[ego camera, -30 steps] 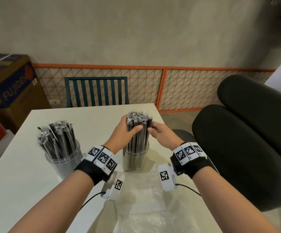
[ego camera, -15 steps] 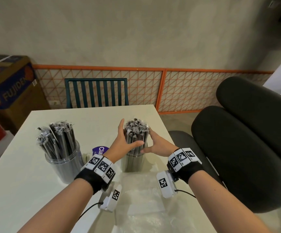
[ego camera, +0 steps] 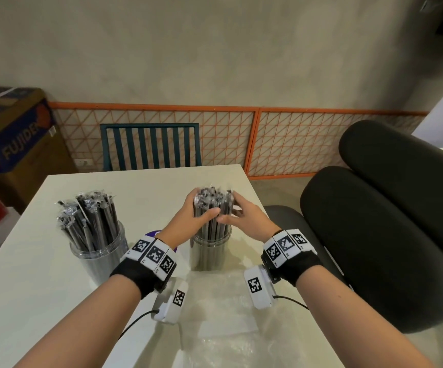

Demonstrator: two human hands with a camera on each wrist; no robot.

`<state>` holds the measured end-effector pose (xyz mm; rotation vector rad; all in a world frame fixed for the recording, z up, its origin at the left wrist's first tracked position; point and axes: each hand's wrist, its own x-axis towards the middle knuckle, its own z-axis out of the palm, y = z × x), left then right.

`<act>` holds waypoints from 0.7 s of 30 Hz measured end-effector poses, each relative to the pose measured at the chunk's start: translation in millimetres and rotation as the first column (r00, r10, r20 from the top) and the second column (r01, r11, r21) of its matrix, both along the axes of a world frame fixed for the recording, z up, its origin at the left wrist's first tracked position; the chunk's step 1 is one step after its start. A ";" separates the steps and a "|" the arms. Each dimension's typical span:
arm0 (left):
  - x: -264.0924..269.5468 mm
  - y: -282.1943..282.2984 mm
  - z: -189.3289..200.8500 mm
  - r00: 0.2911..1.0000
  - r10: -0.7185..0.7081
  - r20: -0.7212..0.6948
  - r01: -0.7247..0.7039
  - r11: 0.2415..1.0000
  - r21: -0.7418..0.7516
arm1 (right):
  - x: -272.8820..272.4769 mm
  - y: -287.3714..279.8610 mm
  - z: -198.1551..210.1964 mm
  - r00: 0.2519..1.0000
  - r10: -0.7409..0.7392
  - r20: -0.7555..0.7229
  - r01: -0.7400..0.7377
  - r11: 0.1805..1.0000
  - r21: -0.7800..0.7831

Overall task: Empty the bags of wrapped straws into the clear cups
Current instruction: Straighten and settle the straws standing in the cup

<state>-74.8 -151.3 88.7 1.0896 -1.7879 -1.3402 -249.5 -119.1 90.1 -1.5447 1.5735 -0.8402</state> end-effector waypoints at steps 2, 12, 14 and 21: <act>1.4 0.6 -4.3 1.000 -0.004 0.024 0.004 1.000 0.007 | -3.8 1.3 -3.2 0.998 0.000 -0.061 0.004 0.997 0.074; 17.3 2.4 -22.9 0.994 0.019 0.107 -0.022 0.999 0.025 | -7.6 8.9 -20.7 0.997 0.042 -0.070 -0.032 0.990 0.137; 19.0 3.7 -24.6 0.992 0.014 0.124 -0.017 0.999 0.027 | -6.5 9.7 -20.1 0.997 0.051 -0.062 -0.043 0.992 0.122; 1.5 9.1 -15.8 0.999 -0.014 0.032 0.015 1.000 -0.024 | 2.8 8.9 -20.5 0.994 0.040 -0.099 -0.035 0.998 0.051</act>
